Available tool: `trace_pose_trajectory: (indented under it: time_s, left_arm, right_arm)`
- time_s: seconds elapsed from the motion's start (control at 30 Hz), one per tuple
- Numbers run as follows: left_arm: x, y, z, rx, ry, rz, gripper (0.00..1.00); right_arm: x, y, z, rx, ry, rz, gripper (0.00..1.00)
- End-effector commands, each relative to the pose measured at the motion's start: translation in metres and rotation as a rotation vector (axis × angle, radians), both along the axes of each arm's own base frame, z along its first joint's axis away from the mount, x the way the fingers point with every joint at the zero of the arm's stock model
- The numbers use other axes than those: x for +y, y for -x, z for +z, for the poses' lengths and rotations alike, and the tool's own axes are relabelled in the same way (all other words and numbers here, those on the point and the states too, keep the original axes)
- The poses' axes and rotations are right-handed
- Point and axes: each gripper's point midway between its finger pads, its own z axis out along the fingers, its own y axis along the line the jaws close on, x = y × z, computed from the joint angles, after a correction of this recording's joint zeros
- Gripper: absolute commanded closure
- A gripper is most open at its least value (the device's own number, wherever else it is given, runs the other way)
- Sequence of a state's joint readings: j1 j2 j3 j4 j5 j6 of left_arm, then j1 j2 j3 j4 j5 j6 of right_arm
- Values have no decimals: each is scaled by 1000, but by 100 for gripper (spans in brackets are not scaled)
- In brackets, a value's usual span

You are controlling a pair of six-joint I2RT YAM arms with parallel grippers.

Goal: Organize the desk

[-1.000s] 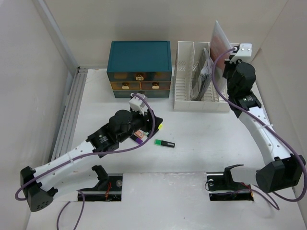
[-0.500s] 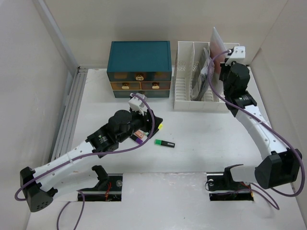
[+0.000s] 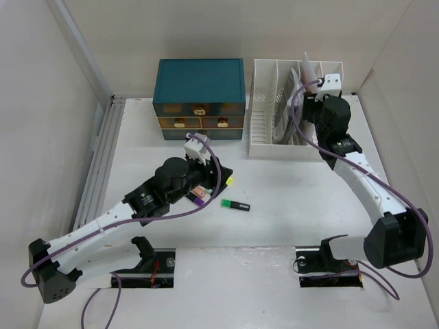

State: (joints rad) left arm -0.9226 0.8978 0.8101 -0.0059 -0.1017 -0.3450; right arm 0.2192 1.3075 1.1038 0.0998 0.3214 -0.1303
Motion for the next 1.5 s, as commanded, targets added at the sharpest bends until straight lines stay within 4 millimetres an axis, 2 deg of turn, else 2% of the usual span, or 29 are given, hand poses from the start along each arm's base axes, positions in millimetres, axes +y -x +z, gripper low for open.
trace_pose_trajectory:
  time_s: [0.0, 0.1, 0.17, 0.27, 0.3, 0.33, 0.37, 0.4, 0.43, 0.47, 0.5, 0.53, 0.57, 0.6, 0.67, 0.7, 0.73, 0.77, 0.8, 0.83, 0.87, 0.9, 0.97, 1.0, 1.07, 1.17, 1.47]
  left_arm:
    - [4, -1, 19, -34, 44, 14, 45]
    - [7, -4, 24, -50, 42, 38, 44]
    - [12, -8, 32, -67, 53, 73, 36]
    - [22, -18, 48, -96, 73, 148, 24]
    - [24, -20, 53, -104, 79, 168, 14]
    - [26, -22, 60, -122, 87, 183, 9]
    - [28, -23, 67, -131, 99, 192, 1]
    - [31, -26, 70, -140, 105, 218, 0]
    - [37, -30, 83, -151, 134, 249, 0]
    - [36, -31, 88, -159, 132, 248, 0]
    - [43, -36, 93, -164, 134, 279, 0]
    - [47, -41, 92, -156, 115, 303, 0]
    - [55, -53, 99, -159, 112, 345, 0]
    - [60, -61, 100, -156, 103, 373, 0]
    - [68, -81, 89, -121, 62, 425, 0]
    - [84, -96, 93, -120, 56, 483, 0]
    - [84, -104, 85, -101, 42, 471, 12]
    - [88, -113, 84, -94, 38, 479, 21]
    - [100, -132, 72, -65, 14, 516, 28]
    - [94, -136, 66, -56, 4, 456, 34]
    - [95, -144, 59, -46, -14, 446, 48]
    - [99, -159, 49, -32, -50, 446, 57]
    - [96, -170, 37, -3, -69, 413, 67]
    - [96, -175, 27, 11, -94, 407, 72]
    - [92, -188, 14, 28, -109, 389, 72]
    - [87, -200, 1, 48, -102, 375, 60]
    - [78, -227, -25, 95, -116, 377, 43]
  right_arm:
    - [10, 6, 30, -98, -13, 52, 33]
    - [9, 16, 60, -145, 15, 71, 13]
    - [12, 28, 86, -189, 50, 116, 0]
    - [24, 54, 126, -237, 92, 222, 0]
    - [42, 64, 134, -251, 94, 338, 0]
    - [52, 74, 133, -233, 96, 408, 0]
    - [65, 90, 141, -246, 86, 499, 0]
    - [97, 106, 134, -223, 84, 700, 0]
    - [111, 122, 124, -160, 72, 812, 0]
    - [125, 136, 120, -132, 50, 916, 0]
    - [141, 142, 104, -76, 29, 1012, 0]
    - [160, 156, 100, -51, 13, 1118, 0]
    - [167, 158, 89, -17, 3, 1140, 1]
    - [169, 154, 84, -10, -1, 1120, 7]
    - [158, 135, 74, -13, 7, 995, 18]
    - [157, 130, 64, 2, 10, 961, 27]
    - [152, 125, 63, 6, 6, 924, 51]
    - [155, 126, 56, 35, 3, 928, 57]
    - [157, 130, 50, 63, -3, 947, 59]
    - [165, 134, 41, 91, -19, 982, 59]
    - [174, 141, 37, 105, -33, 1023, 56]
    - [177, 143, 36, 102, -46, 1041, 49]
    - [185, 149, 26, 124, -83, 1082, 36]
    - [187, 151, 27, 129, -94, 1089, 34]
    - [188, 148, 25, 129, -94, 1089, 27]
    - [194, 145, 21, 167, -120, 1092, 27]
    - [200, 130, 1, 240, -173, 1069, 27]
